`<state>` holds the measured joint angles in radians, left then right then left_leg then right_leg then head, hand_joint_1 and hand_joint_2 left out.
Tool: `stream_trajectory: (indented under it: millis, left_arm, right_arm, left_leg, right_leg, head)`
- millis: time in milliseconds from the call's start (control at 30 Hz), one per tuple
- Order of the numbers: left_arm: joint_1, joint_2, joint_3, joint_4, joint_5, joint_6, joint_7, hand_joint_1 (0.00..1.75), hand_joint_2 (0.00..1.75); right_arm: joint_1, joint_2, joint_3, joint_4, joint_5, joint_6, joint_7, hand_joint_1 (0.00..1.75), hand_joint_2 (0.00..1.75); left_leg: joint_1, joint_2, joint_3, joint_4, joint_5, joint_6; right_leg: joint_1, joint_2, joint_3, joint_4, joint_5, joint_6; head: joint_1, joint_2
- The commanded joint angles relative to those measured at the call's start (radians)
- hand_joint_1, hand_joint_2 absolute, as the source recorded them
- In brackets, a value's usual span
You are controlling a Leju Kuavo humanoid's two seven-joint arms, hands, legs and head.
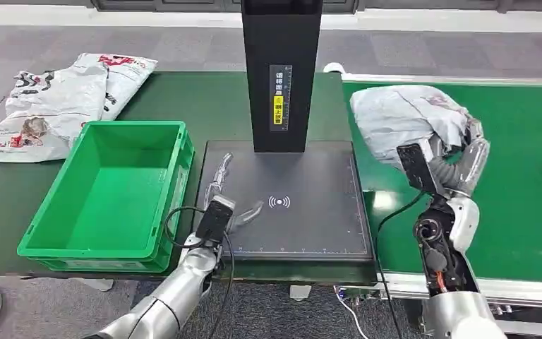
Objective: Moved the parcel from conveyor to table for the left to box.
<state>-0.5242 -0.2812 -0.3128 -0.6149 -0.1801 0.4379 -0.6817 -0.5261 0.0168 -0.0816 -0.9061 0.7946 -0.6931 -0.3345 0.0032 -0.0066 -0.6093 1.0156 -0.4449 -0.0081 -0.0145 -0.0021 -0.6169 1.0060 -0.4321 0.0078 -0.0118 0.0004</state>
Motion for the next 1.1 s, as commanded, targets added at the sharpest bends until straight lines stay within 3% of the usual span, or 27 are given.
stream_trajectory:
  millis: [33,133,300,333,400,533,633,767,900,1033,1067,1100]
  left_arm:
    - [-0.053,0.001,0.058,0.056,-0.005,0.001,0.009,0.00,1.75]
    - [-0.056,0.001,0.061,0.059,-0.006,0.001,0.010,0.00,1.75]
    - [-0.069,0.001,0.081,0.062,-0.008,0.007,0.013,0.00,1.75]
    - [-0.072,0.001,0.087,0.057,-0.002,0.001,0.011,0.00,1.75]
    - [-0.074,0.005,0.096,0.045,0.002,0.002,0.010,0.00,1.75]
    - [-0.069,0.026,0.112,-0.007,0.025,-0.027,0.017,0.00,1.75]
    - [-0.063,0.033,0.108,-0.026,0.023,-0.032,0.028,0.00,1.75]
    - [-0.059,0.032,0.106,-0.025,0.025,-0.028,0.029,0.00,1.75]
    - [-0.039,0.040,0.104,-0.015,0.036,-0.032,0.021,0.00,1.75]
    - [-0.028,0.046,0.103,-0.029,0.045,-0.029,-0.002,0.00,1.75]
    - [-0.026,0.046,0.104,-0.034,0.044,-0.028,0.000,0.00,1.75]
    - [-0.021,0.045,0.107,-0.045,0.048,-0.032,0.004,0.00,1.75]
  right_arm:
    - [-0.063,0.031,0.099,-0.067,-0.015,-0.005,0.021,1.75,1.75]
    - [-0.073,0.029,0.125,-0.061,-0.009,-0.005,0.006,1.75,1.75]
    - [-0.093,0.088,0.414,-0.015,0.028,0.039,0.074,1.75,1.75]
    - [-0.074,0.109,0.477,-0.010,0.051,0.035,0.103,1.75,1.75]
    - [-0.031,0.128,0.563,-0.005,0.067,0.057,0.133,1.75,1.75]
    - [0.048,0.086,0.717,-0.037,0.026,0.184,0.213,1.75,1.75]
    - [0.086,0.053,0.740,-0.075,-0.043,0.225,0.202,1.75,1.75]
    - [0.096,0.038,0.740,-0.082,-0.069,0.255,0.208,1.75,1.75]
    - [0.224,-0.018,0.734,-0.097,-0.147,0.370,0.207,1.75,1.75]
    - [0.285,-0.062,0.730,-0.114,-0.059,0.382,0.257,1.71,1.75]
    - [0.290,-0.060,0.718,-0.117,-0.058,0.387,0.256,0.05,1.75]
    - [0.294,-0.057,0.698,-0.125,-0.038,0.391,0.278,0.00,1.75]
  left_leg:
    - [0.000,0.005,0.001,0.000,-0.001,0.000]
    - [0.000,0.004,0.002,0.000,-0.001,0.000]
    - [0.000,0.007,0.000,0.001,-0.001,0.000]
    - [0.000,0.012,0.003,0.000,-0.003,-0.001]
    - [0.001,0.010,0.002,-0.001,-0.002,-0.001]
    - [0.002,0.009,0.006,-0.003,-0.002,-0.003]
    - [0.003,0.002,0.002,-0.002,-0.001,-0.003]
    - [0.004,0.005,0.004,-0.002,-0.002,-0.003]
    - [0.004,0.000,0.005,-0.004,-0.001,-0.003]
    - [0.004,-0.001,0.007,-0.005,-0.002,-0.002]
    - [0.004,-0.001,0.004,-0.003,-0.002,-0.002]
    - [0.004,-0.001,0.006,-0.004,-0.002,-0.002]
  right_leg:
    - [0.000,0.004,0.000,0.000,0.000,-0.001]
    - [0.000,0.004,0.000,0.000,0.000,-0.001]
    - [0.000,0.007,-0.001,0.001,0.001,-0.001]
    - [0.000,0.012,-0.001,0.000,0.001,-0.001]
    - [0.001,0.010,0.000,0.000,0.001,-0.001]
    - [0.003,0.009,0.002,-0.002,0.000,-0.002]
    - [0.005,0.003,0.001,-0.002,-0.001,-0.002]
    - [0.004,0.005,0.002,-0.002,-0.002,-0.003]
    - [0.004,0.000,0.005,-0.004,-0.002,-0.003]
    - [0.004,-0.001,0.007,-0.006,-0.003,-0.002]
    - [0.004,-0.001,0.005,-0.004,-0.003,-0.002]
    - [0.004,-0.001,0.006,-0.005,-0.003,-0.002]
  head:
    - [0.000,0.000]
    - [0.000,0.000]
    - [0.000,0.000]
    - [0.000,0.000]
    - [0.000,0.000]
    - [0.000,0.000]
    - [0.000,0.000]
    - [0.000,0.000]
    - [0.000,0.000]
    - [0.000,0.000]
    - [0.000,0.000]
    - [0.000,0.000]
